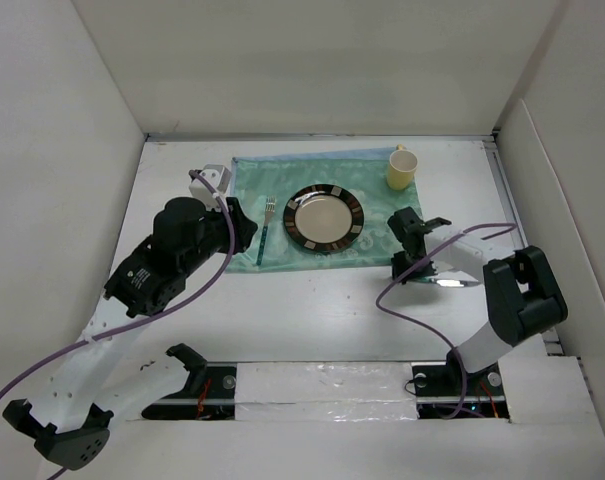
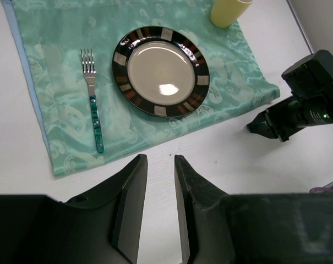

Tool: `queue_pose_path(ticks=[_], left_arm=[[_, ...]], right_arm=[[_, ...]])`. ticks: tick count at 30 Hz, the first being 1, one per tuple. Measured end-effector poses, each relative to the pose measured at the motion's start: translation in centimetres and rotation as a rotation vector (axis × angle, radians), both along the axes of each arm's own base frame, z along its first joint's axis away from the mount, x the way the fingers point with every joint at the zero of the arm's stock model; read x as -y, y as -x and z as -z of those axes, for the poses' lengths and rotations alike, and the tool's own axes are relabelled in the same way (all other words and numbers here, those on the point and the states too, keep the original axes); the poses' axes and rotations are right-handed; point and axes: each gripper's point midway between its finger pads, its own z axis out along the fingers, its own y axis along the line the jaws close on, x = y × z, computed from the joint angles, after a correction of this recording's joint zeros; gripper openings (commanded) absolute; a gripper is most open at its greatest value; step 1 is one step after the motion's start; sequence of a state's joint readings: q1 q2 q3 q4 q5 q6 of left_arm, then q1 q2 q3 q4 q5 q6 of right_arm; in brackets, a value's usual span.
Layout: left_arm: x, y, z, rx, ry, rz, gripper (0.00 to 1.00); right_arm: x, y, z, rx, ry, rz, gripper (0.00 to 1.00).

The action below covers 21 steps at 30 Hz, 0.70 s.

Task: Set the dinner table for one person

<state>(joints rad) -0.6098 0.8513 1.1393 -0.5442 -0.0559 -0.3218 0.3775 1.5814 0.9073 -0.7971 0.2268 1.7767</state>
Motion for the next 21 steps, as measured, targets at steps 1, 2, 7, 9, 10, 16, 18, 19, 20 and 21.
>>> queue_pose_path(ticks=[1,2,7,9,10,16,18,19,20,21], left_arm=[[-0.1,0.0,-0.1,0.003,0.001,-0.002,0.24],[-0.1,0.1,-0.1,0.005,0.002,-0.002,0.24],[-0.3,0.3,-0.5,0.017,0.009,-0.005,0.24],[-0.3,0.3,-0.6,0.019,0.011,-0.005,0.24],[-0.3,0.3,-0.6,0.02,0.011,-0.005,0.24],[-0.3,0.3,-0.6,0.019,0.012,-0.002,0.24],[-0.2,0.4,-0.6,0.017,0.013,0.0,0.24],[-0.2,0.4,-0.6,0.017,0.013,0.001,0.24],[-0.2,0.4,-0.5,0.016,0.013,0.002,0.24],[-0.2,0.3,-0.5,0.014,0.012,0.003,0.24]], right_arm=[[-0.2,0.1,0.0,-0.005,0.003,-0.007,0.22],[-0.5,0.4,0.1,-0.013,0.007,-0.02,0.19],[-3.2,1.7,0.0,-0.016,0.008,-0.118,0.08],[-4.2,2.8,0.0,-0.005,-0.001,-0.157,0.06],[-4.5,3.5,0.1,-0.007,-0.003,-0.174,0.06],[-7.8,8.5,-0.7,0.011,-0.046,-0.334,0.16],[-9.6,10.2,-0.9,0.012,-0.068,-0.418,0.29],[-10.4,11.1,-0.9,0.009,-0.075,-0.459,0.34],[-11.0,11.9,-0.9,0.004,-0.08,-0.496,0.4],[-11.3,12.5,-0.8,-0.003,-0.075,-0.526,0.48]])
